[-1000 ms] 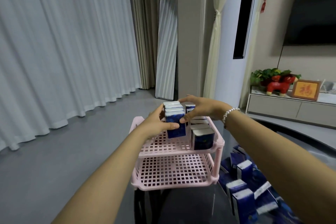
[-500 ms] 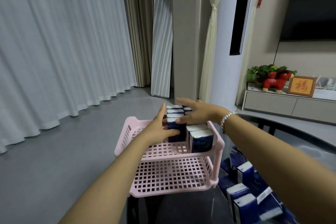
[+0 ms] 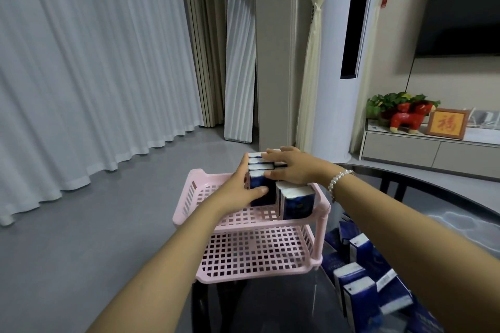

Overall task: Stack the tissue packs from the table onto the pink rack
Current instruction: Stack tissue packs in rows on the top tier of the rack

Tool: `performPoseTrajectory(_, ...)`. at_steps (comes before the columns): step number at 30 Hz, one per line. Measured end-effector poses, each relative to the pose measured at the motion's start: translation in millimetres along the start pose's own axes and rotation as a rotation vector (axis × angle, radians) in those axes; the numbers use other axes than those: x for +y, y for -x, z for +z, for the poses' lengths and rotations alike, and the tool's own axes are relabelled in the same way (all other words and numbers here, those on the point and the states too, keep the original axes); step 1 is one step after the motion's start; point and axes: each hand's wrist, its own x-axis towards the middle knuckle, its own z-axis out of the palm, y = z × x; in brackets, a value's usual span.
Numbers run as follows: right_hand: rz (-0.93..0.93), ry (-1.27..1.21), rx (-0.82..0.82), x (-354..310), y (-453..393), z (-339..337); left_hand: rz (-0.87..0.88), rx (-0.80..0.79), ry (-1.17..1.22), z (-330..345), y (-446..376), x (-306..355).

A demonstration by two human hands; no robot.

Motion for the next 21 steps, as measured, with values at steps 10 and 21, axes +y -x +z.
performPoseTrajectory(10, -0.069, -0.285, 0.383, -10, 85, -3, 0.211, 0.465, 0.051, 39, 57, 25)
performPoseTrajectory(21, 0.042, -0.287, 0.317, 12, 234, 14, 0.213, 0.288, 0.193, 142, 128, 48)
